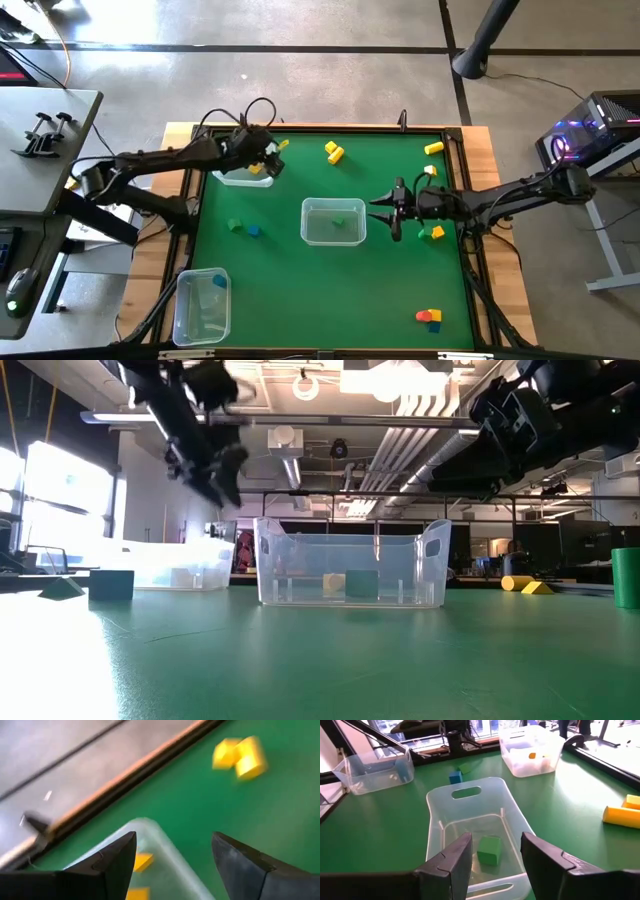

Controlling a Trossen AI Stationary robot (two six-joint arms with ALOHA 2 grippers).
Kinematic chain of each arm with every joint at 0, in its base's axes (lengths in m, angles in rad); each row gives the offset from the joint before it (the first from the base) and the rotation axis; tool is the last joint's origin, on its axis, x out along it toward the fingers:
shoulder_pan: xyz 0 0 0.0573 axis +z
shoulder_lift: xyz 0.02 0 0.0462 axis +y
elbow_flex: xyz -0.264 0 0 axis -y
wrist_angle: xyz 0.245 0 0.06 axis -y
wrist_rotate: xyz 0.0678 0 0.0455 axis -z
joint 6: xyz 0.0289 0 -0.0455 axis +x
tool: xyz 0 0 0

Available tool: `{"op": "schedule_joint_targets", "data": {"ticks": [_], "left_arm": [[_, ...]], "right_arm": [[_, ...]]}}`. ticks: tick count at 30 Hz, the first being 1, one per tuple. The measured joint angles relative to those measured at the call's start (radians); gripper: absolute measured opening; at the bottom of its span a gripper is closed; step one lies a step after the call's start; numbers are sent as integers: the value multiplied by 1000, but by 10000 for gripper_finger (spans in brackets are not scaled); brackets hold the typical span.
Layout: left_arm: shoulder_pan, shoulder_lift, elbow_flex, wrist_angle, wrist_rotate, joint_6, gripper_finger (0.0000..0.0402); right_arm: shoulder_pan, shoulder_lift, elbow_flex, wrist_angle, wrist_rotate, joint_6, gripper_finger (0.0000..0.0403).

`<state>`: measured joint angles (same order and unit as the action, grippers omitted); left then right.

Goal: Sort blocks by size
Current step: Put the yellow triangular block into the top left transparent bin

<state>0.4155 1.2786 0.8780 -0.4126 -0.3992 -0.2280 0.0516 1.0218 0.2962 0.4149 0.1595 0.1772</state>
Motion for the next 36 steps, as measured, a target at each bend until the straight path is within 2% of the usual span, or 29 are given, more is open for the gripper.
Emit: {"op": "schedule_joint_targets", "data": {"ticks": [3,9,12,16,19,22,26,29,36], "left_arm": [[-80,-24,0,87,0,49,239],[-239,-26,-69,381,-5,153,239],[-301,-23,-125,539,-6,189,239],[-356,-23,-180,653,-6,240,239],[-372,-23,-192,649,-8,235,239],[-381,-22,-192,636,-9,210,239],[-385,-22,-192,653,-9,206,239],[-385,-22,-192,651,-10,206,239],[-385,-22,-192,651,-31,203,239]], "right_arm": [[23,0,0,5,43,-2,163],[83,0,0,14,96,-28,163],[116,0,0,14,123,-29,163],[164,-31,0,-30,129,-45,163],[207,-96,0,-118,169,-18,163],[259,-188,0,-259,261,38,163],[337,-317,0,-462,414,166,156],[399,-387,29,-624,472,267,148],[525,-400,143,-864,553,367,132]]}}
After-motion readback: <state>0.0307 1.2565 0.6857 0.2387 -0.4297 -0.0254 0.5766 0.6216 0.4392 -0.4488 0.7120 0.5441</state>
